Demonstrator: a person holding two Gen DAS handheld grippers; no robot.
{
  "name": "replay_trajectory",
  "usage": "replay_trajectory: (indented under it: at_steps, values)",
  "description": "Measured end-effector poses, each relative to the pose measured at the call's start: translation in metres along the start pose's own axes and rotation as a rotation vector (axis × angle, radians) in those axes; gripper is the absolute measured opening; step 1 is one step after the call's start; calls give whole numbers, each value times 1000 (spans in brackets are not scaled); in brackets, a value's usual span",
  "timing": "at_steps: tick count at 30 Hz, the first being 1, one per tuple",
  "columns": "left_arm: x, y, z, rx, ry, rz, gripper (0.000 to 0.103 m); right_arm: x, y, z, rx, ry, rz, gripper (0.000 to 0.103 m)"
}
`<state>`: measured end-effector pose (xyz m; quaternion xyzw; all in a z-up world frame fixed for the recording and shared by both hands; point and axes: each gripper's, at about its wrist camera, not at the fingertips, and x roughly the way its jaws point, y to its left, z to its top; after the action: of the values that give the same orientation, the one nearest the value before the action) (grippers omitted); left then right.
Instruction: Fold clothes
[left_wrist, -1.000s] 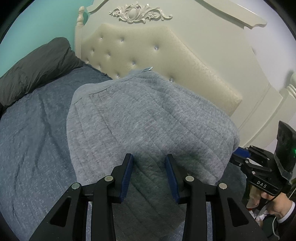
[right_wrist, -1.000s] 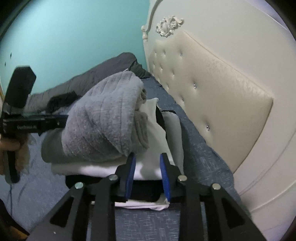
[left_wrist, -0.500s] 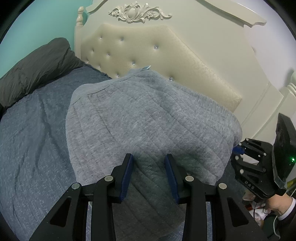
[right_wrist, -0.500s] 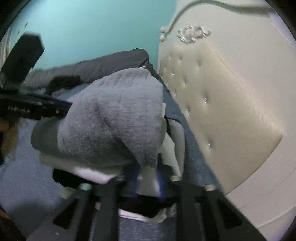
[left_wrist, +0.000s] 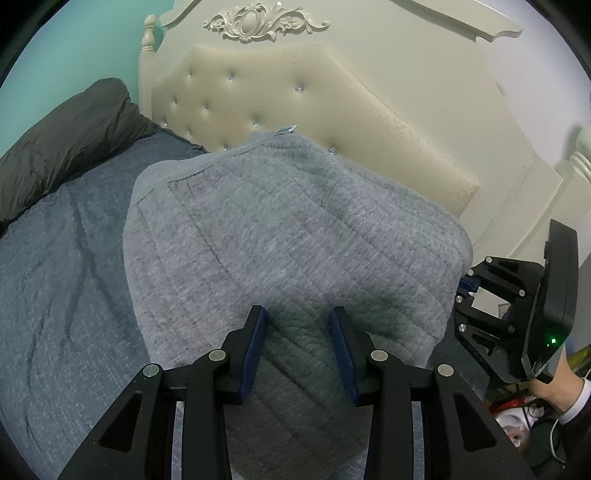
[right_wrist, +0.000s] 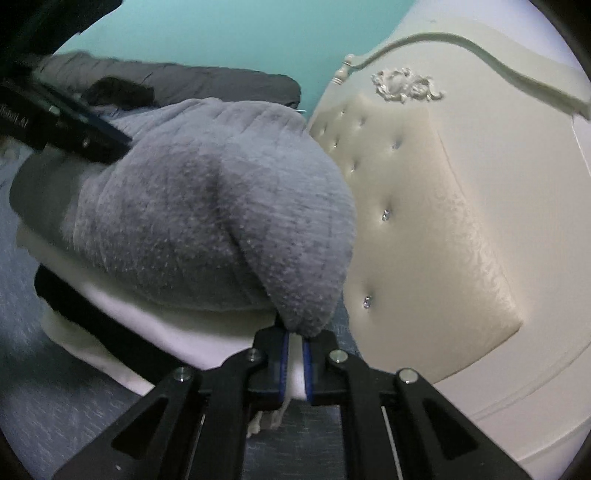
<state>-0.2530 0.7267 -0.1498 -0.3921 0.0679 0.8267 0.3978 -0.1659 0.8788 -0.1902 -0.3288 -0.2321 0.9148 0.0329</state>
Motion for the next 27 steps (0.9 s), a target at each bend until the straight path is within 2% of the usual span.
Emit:
replay_trajectory:
  at_steps: [5, 8, 12, 15, 20, 23, 25, 27]
  values:
    - [0, 2, 1, -1, 0, -1, 39, -3, -13, 3, 57, 0, 57, 6]
    - [0, 4, 1, -6, 0, -6, 39, -8, -12, 3, 34, 21, 47, 7]
    - [1, 6, 2, -5, 2, -7, 38, -20, -29, 2, 114, 24, 73, 7]
    - [2, 7, 4, -6, 2, -11, 38, -34, -52, 1, 218, 1, 27, 7]
    - [4, 5, 5, -7, 1, -9, 38, -69, -67, 42, 409, -206, 184, 9]
    - [4, 7, 5, -22, 2, -9, 38, -55, -58, 69, 492, -173, 313, 11]
    - [3, 7, 5, -27, 3, -9, 38, -29, -48, 79, 558, -82, 364, 11]
    - [0, 8, 5, -30, 2, -6, 38, -15, -40, 76, 566, -29, 355, 11]
